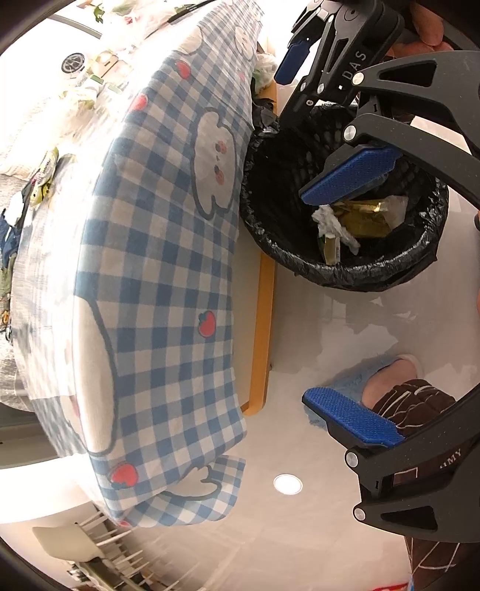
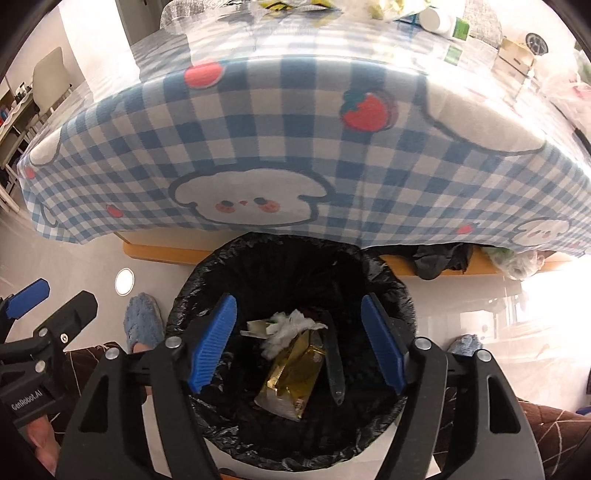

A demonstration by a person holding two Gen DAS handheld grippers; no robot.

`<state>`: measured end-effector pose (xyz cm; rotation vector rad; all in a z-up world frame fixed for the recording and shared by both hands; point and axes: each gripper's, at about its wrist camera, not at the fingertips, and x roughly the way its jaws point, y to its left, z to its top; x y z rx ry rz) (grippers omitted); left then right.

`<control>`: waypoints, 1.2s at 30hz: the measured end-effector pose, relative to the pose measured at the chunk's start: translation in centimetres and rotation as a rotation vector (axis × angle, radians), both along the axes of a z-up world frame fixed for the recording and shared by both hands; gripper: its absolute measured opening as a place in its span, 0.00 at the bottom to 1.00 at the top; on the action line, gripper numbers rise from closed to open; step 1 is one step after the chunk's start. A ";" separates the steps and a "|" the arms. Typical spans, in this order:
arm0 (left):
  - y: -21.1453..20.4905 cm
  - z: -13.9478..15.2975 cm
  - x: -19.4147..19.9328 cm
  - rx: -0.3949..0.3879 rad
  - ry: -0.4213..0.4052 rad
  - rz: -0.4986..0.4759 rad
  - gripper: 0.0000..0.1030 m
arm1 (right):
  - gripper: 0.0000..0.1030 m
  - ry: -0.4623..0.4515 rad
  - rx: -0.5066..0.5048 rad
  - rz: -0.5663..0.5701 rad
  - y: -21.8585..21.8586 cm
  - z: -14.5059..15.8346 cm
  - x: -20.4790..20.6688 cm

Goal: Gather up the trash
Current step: 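Raise both tools back over the table toward the remaining trash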

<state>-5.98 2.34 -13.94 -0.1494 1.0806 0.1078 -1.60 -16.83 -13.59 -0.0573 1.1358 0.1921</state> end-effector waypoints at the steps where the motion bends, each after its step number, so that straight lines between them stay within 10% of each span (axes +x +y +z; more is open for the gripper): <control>1: -0.1 0.1 0.0 0.000 -0.002 0.002 0.94 | 0.71 -0.007 0.007 -0.007 -0.3 0.3 0.0; 14: -2.4 2.5 0.8 0.007 -0.046 -0.013 0.94 | 0.91 -0.155 -0.020 -0.064 -3.4 5.3 0.0; 36: -5.7 7.3 4.3 0.012 -0.117 -0.057 0.94 | 0.93 -0.262 -0.013 -0.119 -6.8 11.0 1.8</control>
